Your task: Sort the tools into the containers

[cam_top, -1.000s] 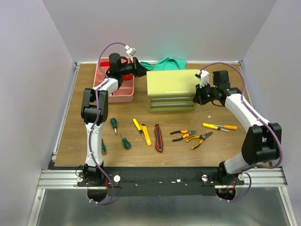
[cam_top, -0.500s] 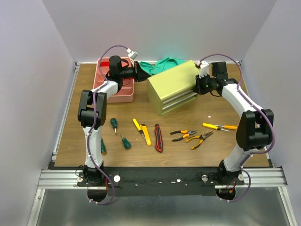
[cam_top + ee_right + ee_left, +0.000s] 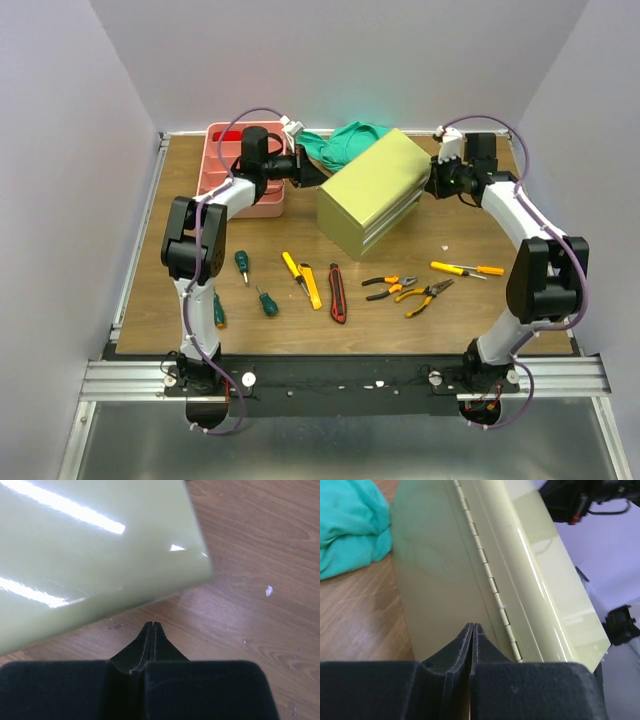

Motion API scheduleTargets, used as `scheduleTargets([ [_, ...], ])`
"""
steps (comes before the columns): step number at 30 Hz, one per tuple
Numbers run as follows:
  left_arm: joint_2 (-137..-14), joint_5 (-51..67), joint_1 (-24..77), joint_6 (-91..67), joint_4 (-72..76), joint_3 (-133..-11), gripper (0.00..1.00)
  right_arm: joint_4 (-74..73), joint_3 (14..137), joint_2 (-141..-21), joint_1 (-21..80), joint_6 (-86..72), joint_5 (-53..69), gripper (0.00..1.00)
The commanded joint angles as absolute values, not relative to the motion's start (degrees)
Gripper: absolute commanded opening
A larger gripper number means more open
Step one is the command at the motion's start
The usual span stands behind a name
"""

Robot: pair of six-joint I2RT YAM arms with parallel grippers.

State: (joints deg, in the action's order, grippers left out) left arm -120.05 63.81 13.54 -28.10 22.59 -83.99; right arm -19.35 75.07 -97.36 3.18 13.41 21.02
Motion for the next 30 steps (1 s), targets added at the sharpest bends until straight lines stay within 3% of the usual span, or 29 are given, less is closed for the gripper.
scheduleTargets([
  [1, -114.17, 51.88, 11.61, -17.00, 3.22, -86.39, 0.13, -20.73, 71.20, -90.81, 0.09, 7.13, 20.82, 0.14],
  [3, -113.21, 44.93, 10.38, -13.73, -1.73, -88.41, 0.16, -22.67, 69.44, -88.60, -3.06, 2.65, 23.71, 0.34],
  [4, -113.20, 42.74, 8.72, -11.27, -5.41, -89.29, 0.19, -22.76, 67.00, -86.42, -3.86, 1.16, 29.30, 0.54],
  [5, -113.20, 40.63, 7.83, -10.29, -7.19, -91.30, 0.20, -22.24, 65.84, -85.35, -4.65, -2.95, 32.49, 0.63],
  [7, -114.16, 40.34, 5.81, -7.31, -13.40, -94.46, 0.20, -20.14, 61.81, -84.03, -6.94, -6.49, 44.74, 0.70],
  [10, -118.11, 48.49, 4.66, -0.36, -23.77, -105.87, 0.21, -6.91, 55.83, -82.36, -9.40, -14.56, 59.87, 0.71],
  [12, -123.97, 52.80, 4.83, 4.38, -30.46, -120.61, 0.24, 9.88, 49.06, -82.70, -10.28, -24.23, 63.70, 0.71],
  [13, -126.80, 53.08, 5.62, 7.27, -41.55, -127.72, 0.29, 14.72, 47.30, -83.49, -10.28, -27.22, 65.98, 0.71],
  [14, -129.70, 53.69, 7.28, 10.34, -46.97, -141.89, 0.31, 22.68, 45.63, -84.98, -10.37, -32.81, 66.70, 0.70],
  [16, -133.68, 55.62, 8.96, 16.08, -53.50, -148.08, 0.34, 30.37, 43.95, -90.59, -10.37, -38.82, 66.80, 0.66],
  [20, -125.08, 53.79, 12.21, 9.51, -38.61, -126.55, 0.33, 56.61, 39.21, -100.00, -10.37, -57.51, 63.55, 0.62],
  [23, -122.35, 54.14, 14.15, 5.38, -33.85, -121.74, 0.28, 68.07, 37.88, -106.07, -10.20, -65.98, 61.96, 0.57],
  [30, -118.05, 50.46, 18.01, -1.75, -24.18, -112.87, 0.26, 65.04, 39.29, -106.08, -9.49, -61.88, 63.02, 0.57],
])
